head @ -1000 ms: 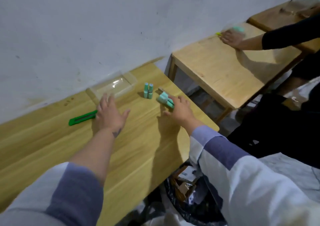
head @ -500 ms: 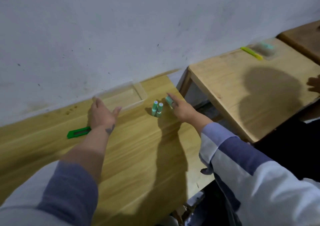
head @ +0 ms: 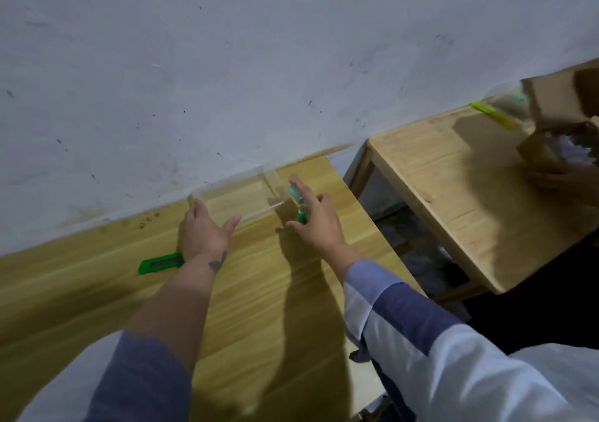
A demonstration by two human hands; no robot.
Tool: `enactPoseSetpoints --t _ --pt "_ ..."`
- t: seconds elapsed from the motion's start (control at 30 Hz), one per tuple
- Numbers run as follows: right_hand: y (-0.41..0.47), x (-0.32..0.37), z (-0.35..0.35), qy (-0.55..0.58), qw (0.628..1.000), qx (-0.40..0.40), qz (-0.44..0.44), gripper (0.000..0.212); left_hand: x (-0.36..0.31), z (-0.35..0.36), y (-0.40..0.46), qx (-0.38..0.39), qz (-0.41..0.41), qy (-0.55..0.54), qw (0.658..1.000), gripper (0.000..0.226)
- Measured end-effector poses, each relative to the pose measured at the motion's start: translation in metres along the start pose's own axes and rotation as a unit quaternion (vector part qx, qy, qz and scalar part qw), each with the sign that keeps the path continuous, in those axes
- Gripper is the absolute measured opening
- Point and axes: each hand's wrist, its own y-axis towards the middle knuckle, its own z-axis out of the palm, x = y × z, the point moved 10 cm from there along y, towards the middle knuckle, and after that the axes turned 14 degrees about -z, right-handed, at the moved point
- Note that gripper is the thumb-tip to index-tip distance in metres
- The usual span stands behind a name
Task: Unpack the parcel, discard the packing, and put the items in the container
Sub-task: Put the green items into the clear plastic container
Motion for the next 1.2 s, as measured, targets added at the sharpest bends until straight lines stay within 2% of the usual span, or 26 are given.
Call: enactPoseSetpoints --t 0.13,0.4,0.5,0.6,0.83,0.9,1.0,1.07,1.13,1.2 --pt "0.003 -0.004 0.004 -0.025 1.0 -0.008 -0.014 0.08 0.001 -0.001 0.0 -0.003 -0.001 -0.015 1.0 0.095" --pt "0.03 0.035 -0.011 0.177 0.98 -0.059 -0.07 0.081 0.009 -0.009 -0.004 -0.006 -0.011 -0.03 0.999 0.097" --pt "0.049 0.055 -0.005 0.219 0.97 -0.072 -0.075 0.085 0.014 -0.013 -0.009 -0.004 -0.015 -0.045 0.999 0.096" --pt "0.061 0.07 0.022 0.235 0.968 -0.049 -0.071 0.09 0.021 -0.014 -0.014 0.005 -0.019 -0.068 0.997 0.096" --pt "0.063 0.082 0.09 0.145 0.988 0.013 -0.042 0.099 0.028 -0.019 -0.009 0.011 0.0 -0.082 0.997 0.094" --pt "0.061 0.088 0.095 0.163 0.984 0.038 -0.066 0.084 0.029 -0.02 -0.009 0.009 0.005 -0.092 0.996 0.093" --pt "0.067 0.093 0.092 0.134 0.983 0.078 -0.102 0.047 0.029 -0.02 -0.009 0.01 0.006 -0.097 0.995 0.093" --pt "0.072 0.092 0.09 0.073 0.981 0.126 -0.131 0.045 0.03 -0.019 -0.009 0.017 -0.001 -0.108 0.994 0.096" --pt "0.073 0.093 0.087 0.022 0.971 0.173 -0.163 0.052 0.03 -0.018 -0.01 0.02 -0.006 -0.116 0.993 0.097" --pt "0.073 0.092 0.078 -0.006 0.968 0.183 -0.17 0.056 0.031 -0.018 -0.01 0.022 -0.009 -0.117 0.993 0.097"
